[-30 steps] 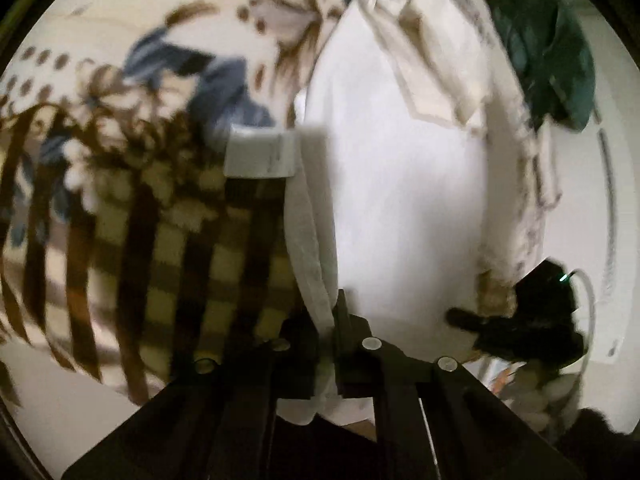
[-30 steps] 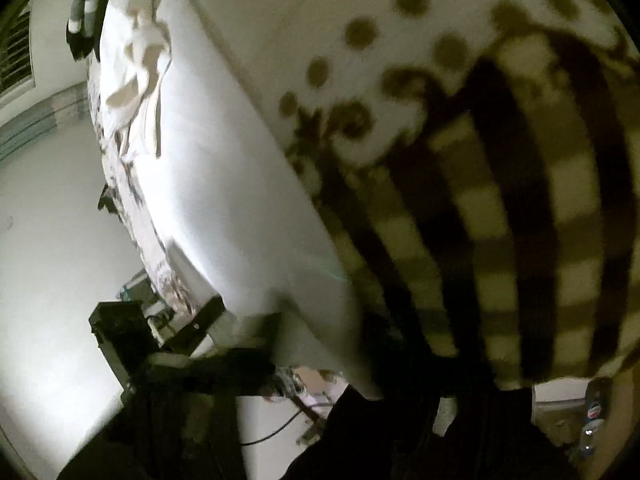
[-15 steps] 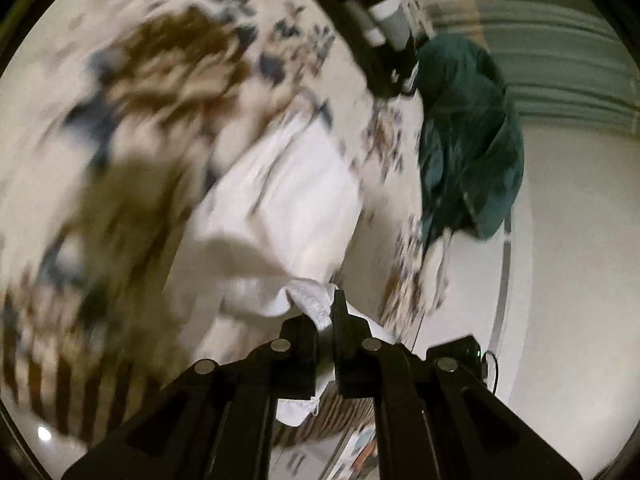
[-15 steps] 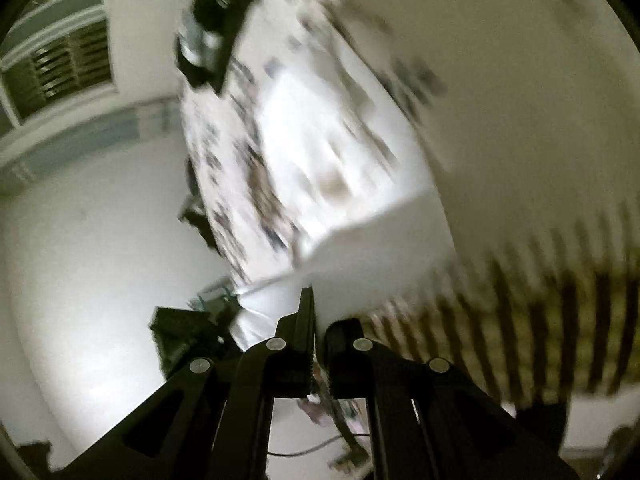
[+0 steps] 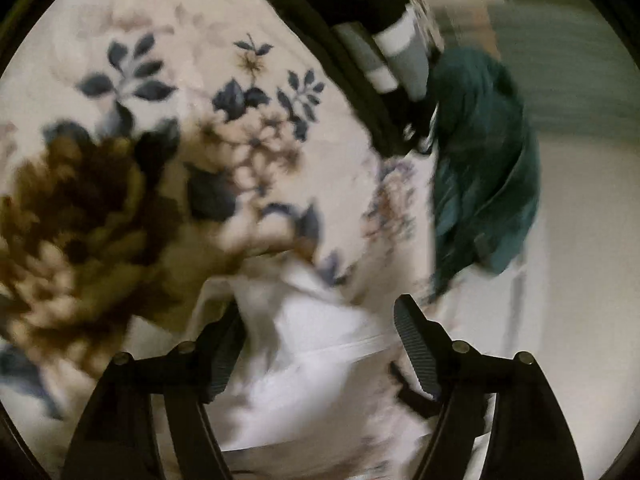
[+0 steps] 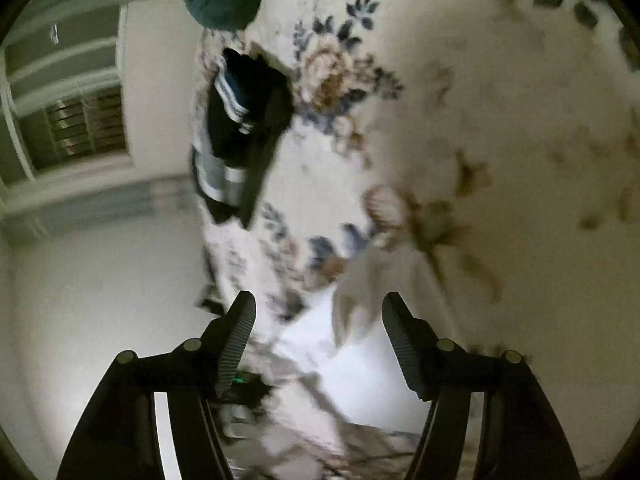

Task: Fold small clothes

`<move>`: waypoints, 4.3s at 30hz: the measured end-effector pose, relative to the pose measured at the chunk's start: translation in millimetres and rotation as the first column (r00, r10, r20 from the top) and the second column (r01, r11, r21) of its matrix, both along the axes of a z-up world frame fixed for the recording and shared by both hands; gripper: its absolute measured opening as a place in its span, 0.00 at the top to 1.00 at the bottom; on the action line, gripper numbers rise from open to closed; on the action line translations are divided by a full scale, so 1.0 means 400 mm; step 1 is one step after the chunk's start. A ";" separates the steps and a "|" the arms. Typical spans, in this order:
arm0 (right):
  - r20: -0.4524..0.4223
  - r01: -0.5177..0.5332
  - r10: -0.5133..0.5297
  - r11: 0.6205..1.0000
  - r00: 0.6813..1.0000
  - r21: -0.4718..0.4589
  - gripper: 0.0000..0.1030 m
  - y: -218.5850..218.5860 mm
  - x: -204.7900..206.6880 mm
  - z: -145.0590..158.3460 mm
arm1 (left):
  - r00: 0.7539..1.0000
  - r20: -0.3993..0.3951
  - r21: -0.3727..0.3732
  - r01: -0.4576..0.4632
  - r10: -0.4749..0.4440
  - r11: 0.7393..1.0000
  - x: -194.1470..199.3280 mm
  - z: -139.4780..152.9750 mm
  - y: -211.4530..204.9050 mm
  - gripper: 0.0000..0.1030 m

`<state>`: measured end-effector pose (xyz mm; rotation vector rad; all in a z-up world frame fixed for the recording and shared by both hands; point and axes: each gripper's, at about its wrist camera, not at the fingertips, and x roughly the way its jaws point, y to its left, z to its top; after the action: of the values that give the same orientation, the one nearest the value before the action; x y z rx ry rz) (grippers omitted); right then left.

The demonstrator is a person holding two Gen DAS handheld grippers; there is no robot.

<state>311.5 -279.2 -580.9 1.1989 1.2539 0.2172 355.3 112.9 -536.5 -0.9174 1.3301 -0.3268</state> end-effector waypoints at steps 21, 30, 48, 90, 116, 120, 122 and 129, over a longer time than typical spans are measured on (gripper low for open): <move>-0.034 -0.231 0.233 0.914 0.972 -0.333 0.34 0.081 0.050 0.021 | 0.974 0.031 0.246 0.208 -0.222 0.947 0.125 0.013 0.055 0.30; -0.163 -0.482 0.471 0.712 0.867 -0.510 0.35 0.220 0.113 -0.059 | 0.959 -0.102 0.339 0.283 -0.264 0.897 0.170 -0.140 -0.061 0.30; -0.060 -0.103 0.090 0.960 0.994 -0.262 0.97 0.045 0.095 -0.084 | 0.965 0.075 0.218 0.230 -0.251 0.949 0.182 -0.067 -0.066 0.98; 0.082 -0.259 0.265 0.963 0.961 -0.070 0.89 0.124 0.186 0.186 | 0.939 0.210 -0.008 0.281 -0.273 0.960 0.324 0.243 -0.061 0.85; 0.024 -0.352 0.392 0.851 0.920 -0.389 0.46 0.275 1.042 0.121 | 0.963 0.160 0.426 0.132 -0.219 0.895 0.874 0.142 0.062 0.21; -0.083 -0.361 0.413 0.660 0.907 -0.659 0.20 0.316 0.996 0.185 | 0.952 0.162 0.639 0.100 -0.261 0.763 0.830 0.194 0.012 0.06; -0.119 -0.363 0.417 0.575 0.901 -0.733 0.00 0.335 0.965 0.209 | 0.953 0.158 0.688 0.082 -0.259 0.721 0.804 0.213 -0.002 0.02; -0.106 -0.254 0.359 0.397 0.927 -0.882 0.00 0.335 0.831 0.379 | 0.945 0.182 0.748 0.048 -0.273 0.662 0.704 0.341 -0.046 0.00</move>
<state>643.9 -145.1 -429.2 0.0023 1.2199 -0.1292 636.8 94.6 -400.2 -0.0474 1.1241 -0.0235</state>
